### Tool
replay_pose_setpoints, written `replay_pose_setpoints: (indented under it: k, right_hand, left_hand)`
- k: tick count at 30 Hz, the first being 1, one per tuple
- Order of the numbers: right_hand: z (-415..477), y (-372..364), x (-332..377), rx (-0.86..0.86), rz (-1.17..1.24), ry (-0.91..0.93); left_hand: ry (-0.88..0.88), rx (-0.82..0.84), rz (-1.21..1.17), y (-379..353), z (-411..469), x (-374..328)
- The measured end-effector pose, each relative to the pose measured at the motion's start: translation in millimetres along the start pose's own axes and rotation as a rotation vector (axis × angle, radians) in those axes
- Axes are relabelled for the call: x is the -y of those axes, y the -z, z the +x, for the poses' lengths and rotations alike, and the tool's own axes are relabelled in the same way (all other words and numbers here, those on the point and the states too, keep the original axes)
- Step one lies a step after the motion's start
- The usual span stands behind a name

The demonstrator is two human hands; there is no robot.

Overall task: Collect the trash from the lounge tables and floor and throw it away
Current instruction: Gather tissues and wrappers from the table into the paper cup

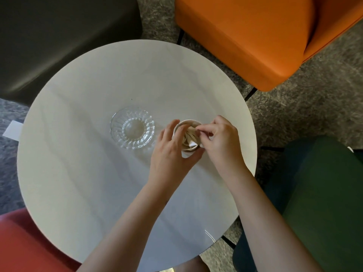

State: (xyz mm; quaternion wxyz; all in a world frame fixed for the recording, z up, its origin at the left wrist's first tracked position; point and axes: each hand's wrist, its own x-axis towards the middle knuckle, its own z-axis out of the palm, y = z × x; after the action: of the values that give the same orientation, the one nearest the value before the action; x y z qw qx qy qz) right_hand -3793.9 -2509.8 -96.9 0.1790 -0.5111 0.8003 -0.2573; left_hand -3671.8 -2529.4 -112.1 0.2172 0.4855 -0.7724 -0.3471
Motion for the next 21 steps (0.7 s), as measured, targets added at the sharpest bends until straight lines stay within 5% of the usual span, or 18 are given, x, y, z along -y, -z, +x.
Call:
replay_pose_setpoints:
  k: [5,10,15,21]
  right_hand:
    - [8,5,0,0.165,-0.141,0.031]
    - [-8,23,-9,0.067,0.260,-0.037]
    - [-22,22,-8,0.175,0.394,-0.082]
    - [-24,36,24,-0.094,0.371,0.093]
  left_hand:
    - [0.005,0.035,0.210,7,7,1]
    - [0.029,0.097,0.157,9,10,-2]
    - [-0.024,0.105,0.028,15,4,-1]
    - [-0.055,-0.012,-0.044,58,-5,2]
